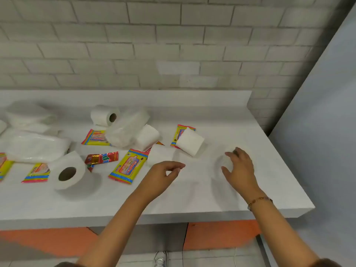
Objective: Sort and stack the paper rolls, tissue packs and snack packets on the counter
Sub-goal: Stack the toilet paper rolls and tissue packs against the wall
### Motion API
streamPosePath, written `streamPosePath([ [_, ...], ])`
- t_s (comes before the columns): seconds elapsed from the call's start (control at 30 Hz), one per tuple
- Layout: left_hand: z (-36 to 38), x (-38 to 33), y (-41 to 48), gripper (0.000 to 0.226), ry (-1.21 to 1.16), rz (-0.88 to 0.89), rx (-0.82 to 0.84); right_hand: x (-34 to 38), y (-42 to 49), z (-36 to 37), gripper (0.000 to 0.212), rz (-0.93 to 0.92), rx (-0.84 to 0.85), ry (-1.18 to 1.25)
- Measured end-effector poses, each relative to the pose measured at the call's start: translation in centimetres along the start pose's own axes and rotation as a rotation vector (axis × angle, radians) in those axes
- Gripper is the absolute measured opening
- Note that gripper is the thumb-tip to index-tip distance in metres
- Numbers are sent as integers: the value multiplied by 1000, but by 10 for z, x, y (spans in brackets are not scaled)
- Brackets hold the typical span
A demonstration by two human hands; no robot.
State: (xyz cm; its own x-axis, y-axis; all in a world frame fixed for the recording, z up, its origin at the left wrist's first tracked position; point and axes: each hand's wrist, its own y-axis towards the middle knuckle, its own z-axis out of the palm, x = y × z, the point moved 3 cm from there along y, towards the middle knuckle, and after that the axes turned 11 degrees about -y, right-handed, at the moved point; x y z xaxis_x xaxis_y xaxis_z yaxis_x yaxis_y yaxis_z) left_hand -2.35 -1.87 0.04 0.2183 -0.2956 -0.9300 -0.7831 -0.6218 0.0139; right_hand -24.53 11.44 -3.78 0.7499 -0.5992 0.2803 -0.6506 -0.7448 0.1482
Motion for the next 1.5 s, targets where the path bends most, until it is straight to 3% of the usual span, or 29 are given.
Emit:
streamPosePath([
  [0.3,-24,14,98,20,-36,68,163,12,22,19,55,259,-158,-68],
  [0.7,-12,9,155,24,-99,91,233,-6,70,29,57,211,-134,-67],
  [1.03,-23,4,188,26,-170,-14,64,-48,188,25,68,140,-9,-75],
  [1.5,-25,-1,218,23,-20,-107,-167,-98,340,29,69,66,95,-129],
])
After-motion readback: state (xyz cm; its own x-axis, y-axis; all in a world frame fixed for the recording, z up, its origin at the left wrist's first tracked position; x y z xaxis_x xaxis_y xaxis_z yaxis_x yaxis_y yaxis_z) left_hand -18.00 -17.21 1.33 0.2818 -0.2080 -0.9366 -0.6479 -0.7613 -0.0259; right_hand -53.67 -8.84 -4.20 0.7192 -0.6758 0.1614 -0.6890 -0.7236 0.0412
